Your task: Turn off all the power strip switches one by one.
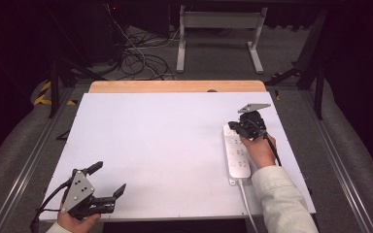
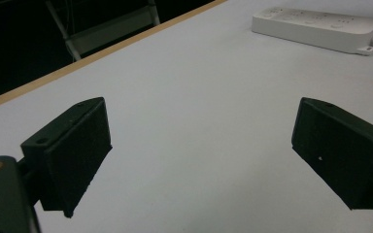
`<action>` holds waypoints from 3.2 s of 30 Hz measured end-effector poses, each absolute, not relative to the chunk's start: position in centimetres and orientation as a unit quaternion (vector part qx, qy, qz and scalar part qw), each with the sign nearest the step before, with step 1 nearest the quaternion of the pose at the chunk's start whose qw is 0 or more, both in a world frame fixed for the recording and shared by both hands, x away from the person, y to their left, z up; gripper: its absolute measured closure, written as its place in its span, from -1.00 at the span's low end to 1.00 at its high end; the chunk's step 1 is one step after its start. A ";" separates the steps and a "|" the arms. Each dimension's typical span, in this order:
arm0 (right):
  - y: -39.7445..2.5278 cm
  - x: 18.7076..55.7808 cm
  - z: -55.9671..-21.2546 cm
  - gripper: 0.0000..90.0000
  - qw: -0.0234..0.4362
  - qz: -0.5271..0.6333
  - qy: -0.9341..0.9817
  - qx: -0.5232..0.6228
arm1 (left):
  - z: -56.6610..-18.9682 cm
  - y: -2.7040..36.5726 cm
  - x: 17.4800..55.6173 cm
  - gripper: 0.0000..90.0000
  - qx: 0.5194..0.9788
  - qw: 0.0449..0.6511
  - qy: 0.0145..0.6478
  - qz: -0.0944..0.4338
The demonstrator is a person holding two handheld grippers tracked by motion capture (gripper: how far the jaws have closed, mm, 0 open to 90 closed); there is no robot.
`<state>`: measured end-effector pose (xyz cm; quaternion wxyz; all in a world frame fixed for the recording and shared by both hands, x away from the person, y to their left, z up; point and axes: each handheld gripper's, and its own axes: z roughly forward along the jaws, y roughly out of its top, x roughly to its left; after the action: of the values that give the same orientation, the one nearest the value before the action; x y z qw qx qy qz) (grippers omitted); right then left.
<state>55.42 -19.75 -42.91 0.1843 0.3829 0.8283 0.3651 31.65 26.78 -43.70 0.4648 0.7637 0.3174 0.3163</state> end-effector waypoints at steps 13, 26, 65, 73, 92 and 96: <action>-19.3 56.4 -44.8 1.00 0.171 0.341 0.834 0.398 | -43.7 26.7 31.6 -0.84 0.765 0.464 0.318 0.315; -18.9 56.4 -45.2 1.00 0.175 0.333 0.838 0.396 | -43.7 26.7 31.6 -0.84 0.764 0.464 0.317 0.316; -18.5 56.3 -45.4 1.00 0.186 0.326 0.833 0.407 | -43.6 26.7 31.3 -0.84 0.763 0.467 0.315 0.317; -18.9 55.4 -44.1 1.00 0.196 0.373 0.818 0.391 | -43.7 26.7 31.7 -0.84 0.763 0.466 0.320 0.313; -19.1 51.7 -39.9 0.46 0.218 0.425 0.806 0.349 | -43.7 26.6 31.8 -0.84 0.764 0.465 0.318 0.315; -19.3 51.1 -39.4 0.17 0.217 0.440 0.799 0.347 | -43.7 26.5 31.8 -0.84 0.764 0.465 0.317 0.315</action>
<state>51.05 -19.29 -39.36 0.2173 0.3469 0.7992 0.4402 31.81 26.53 -43.67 0.4650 0.7642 0.3170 0.3151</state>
